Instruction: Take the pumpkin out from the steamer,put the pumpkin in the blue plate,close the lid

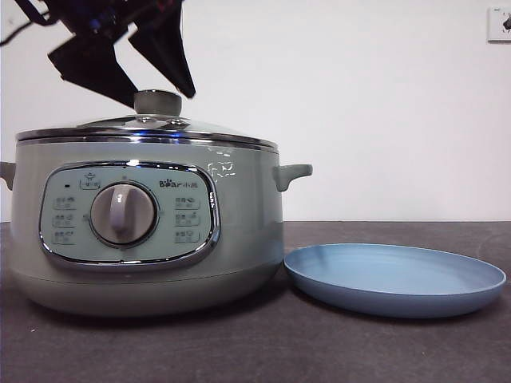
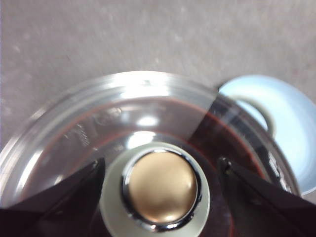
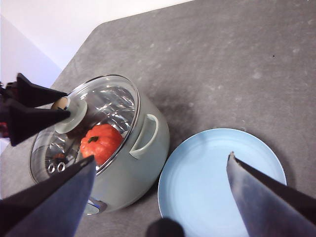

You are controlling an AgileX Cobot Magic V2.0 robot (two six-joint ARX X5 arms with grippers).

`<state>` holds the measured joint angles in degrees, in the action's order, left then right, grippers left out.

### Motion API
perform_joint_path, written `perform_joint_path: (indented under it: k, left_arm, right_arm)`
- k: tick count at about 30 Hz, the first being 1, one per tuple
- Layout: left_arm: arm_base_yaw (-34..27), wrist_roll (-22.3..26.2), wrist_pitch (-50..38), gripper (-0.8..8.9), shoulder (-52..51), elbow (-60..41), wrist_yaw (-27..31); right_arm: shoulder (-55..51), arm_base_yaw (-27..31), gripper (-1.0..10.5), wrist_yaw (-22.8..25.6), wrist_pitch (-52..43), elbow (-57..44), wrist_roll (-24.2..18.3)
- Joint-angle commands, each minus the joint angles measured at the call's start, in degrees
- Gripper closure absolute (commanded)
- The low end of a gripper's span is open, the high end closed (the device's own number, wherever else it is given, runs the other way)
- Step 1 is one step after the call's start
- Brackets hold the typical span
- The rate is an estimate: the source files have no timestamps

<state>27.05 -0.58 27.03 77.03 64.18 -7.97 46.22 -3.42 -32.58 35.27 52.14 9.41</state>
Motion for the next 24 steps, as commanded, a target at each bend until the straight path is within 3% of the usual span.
perform_joint_path:
  k: [1,9,14,15,24]
  left_arm:
    - [0.07,1.27,-0.11,4.36,0.96,0.04,0.35]
    - [0.07,1.29,1.49,4.51,1.36,0.04,0.26]
    - [0.04,2.56,1.03,8.05,1.33,0.04,0.37]
    - [0.02,2.56,0.81,8.32,1.33,0.04,0.44]
    - [-0.02,2.56,-3.65,8.22,-0.77,0.04,0.5]
  right_arm:
    - [0.02,-0.13,5.1,0.07,0.0,0.13,-0.04]
    - [0.02,-0.13,5.1,0.07,0.04,0.13,-0.04]
    - [0.02,-0.13,5.1,0.02,0.44,0.13,-0.04]
    - [0.02,-0.13,5.1,0.04,0.7,0.13,-0.04]
    - [0.02,-0.13,5.1,0.07,2.12,0.13,-0.02]
